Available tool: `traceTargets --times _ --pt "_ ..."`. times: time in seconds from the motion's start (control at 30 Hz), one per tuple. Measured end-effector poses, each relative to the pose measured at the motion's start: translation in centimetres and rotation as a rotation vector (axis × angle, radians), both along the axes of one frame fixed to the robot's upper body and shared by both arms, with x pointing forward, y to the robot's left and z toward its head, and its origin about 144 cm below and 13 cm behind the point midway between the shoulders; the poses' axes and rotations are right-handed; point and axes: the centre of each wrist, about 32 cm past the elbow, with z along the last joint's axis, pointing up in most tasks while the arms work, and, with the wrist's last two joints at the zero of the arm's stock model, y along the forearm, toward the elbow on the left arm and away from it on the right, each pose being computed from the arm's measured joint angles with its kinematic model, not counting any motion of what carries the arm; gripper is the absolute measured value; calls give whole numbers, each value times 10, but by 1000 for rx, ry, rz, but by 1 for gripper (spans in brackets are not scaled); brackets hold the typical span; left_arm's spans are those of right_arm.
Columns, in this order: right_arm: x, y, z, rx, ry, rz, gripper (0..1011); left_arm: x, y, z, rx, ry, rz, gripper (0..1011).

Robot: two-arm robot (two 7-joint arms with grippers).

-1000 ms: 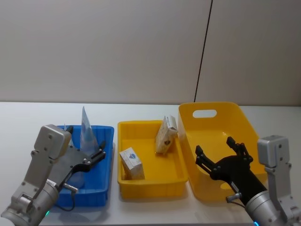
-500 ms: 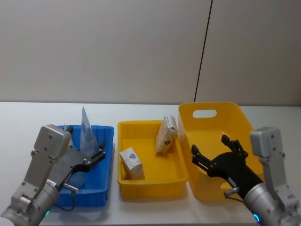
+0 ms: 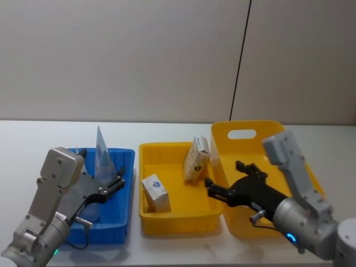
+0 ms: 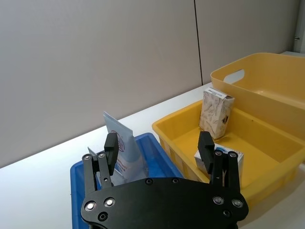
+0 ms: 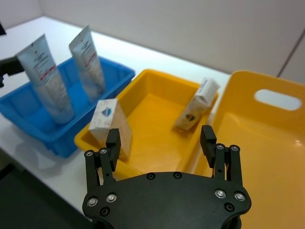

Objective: Bimanual collaborative sorting of washing and personal care products

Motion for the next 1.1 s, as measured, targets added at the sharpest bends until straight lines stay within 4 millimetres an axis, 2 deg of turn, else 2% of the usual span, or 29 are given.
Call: traceTargets --times 0.27,0.47,0.7,1.1 --pt "26 14 0 -29 92 91 1002 0 0 0 0 0 0 1001" --pt "45 33 -9 -30 152 142 1002 0 0 0 0 0 0 1001" --pt "56 53 -18 -44 182 160 1002 0 0 0 0 0 0 1001" --pt "56 81 -25 -125 165 108 1002 0 0 0 0 0 0 1002"
